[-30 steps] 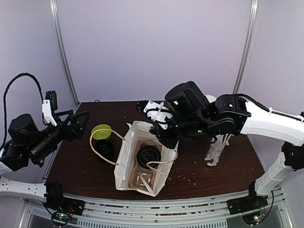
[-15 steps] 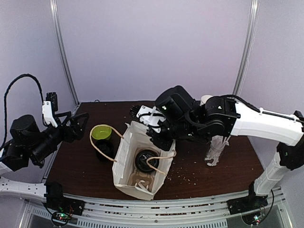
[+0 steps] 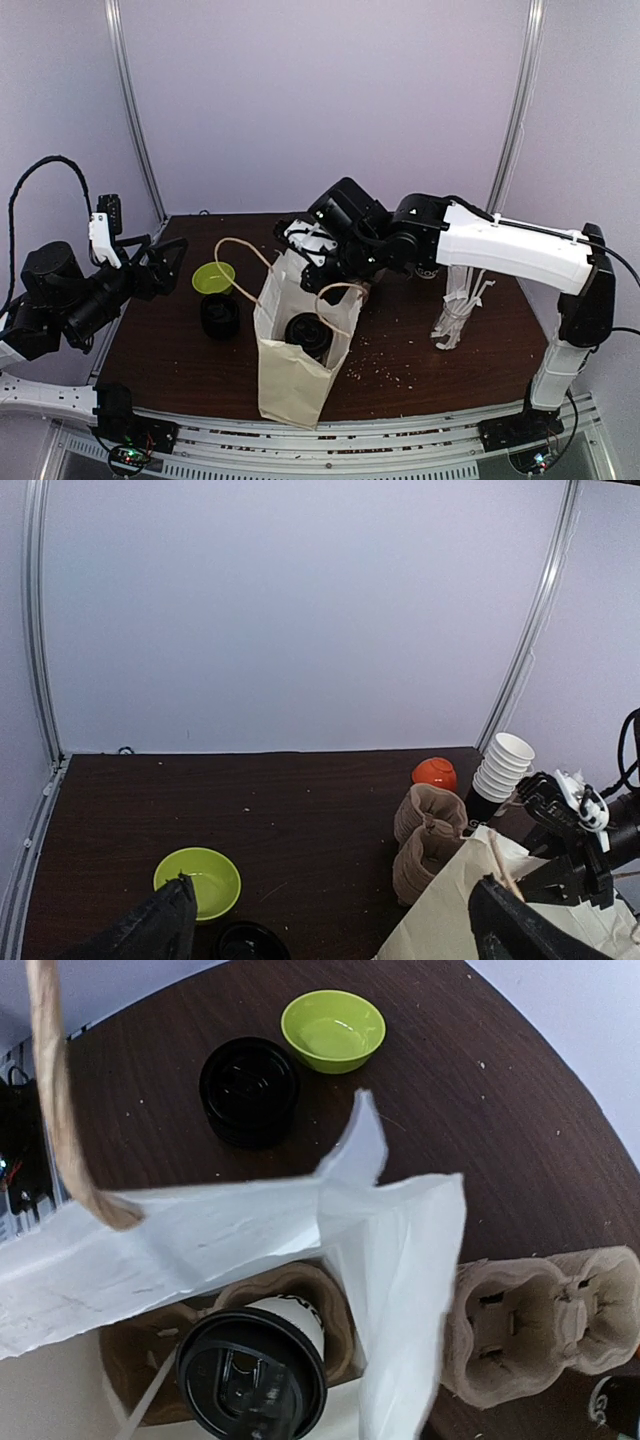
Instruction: Pack the takeout coffee
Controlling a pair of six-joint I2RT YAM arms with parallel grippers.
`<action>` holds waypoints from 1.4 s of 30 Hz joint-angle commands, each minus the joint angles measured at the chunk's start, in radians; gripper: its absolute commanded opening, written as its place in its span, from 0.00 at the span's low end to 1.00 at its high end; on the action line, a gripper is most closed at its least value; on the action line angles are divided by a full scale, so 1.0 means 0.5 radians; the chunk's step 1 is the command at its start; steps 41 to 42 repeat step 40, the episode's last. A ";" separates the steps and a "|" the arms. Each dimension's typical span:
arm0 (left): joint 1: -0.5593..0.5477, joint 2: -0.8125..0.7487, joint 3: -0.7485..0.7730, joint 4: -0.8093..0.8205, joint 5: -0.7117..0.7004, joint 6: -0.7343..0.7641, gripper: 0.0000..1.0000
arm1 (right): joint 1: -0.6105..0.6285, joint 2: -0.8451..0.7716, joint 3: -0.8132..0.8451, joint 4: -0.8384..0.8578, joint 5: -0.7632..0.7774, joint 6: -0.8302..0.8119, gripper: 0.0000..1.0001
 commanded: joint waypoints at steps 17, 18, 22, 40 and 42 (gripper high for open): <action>0.107 0.297 0.296 0.210 0.096 0.364 0.98 | -0.538 -0.761 -0.167 0.454 -0.010 0.534 1.00; 0.213 0.359 0.347 0.196 0.194 0.363 0.98 | -0.586 -0.820 -0.224 0.499 0.089 0.569 1.00; 0.901 0.595 0.548 0.190 0.861 0.228 0.98 | -0.800 -1.099 -0.514 0.729 0.414 0.703 1.00; 1.644 0.886 0.789 0.027 1.316 -0.143 0.98 | -1.115 -1.716 -1.218 0.935 1.178 0.909 1.00; 1.644 0.886 0.789 0.027 1.316 -0.143 0.98 | -1.115 -1.716 -1.218 0.935 1.178 0.909 1.00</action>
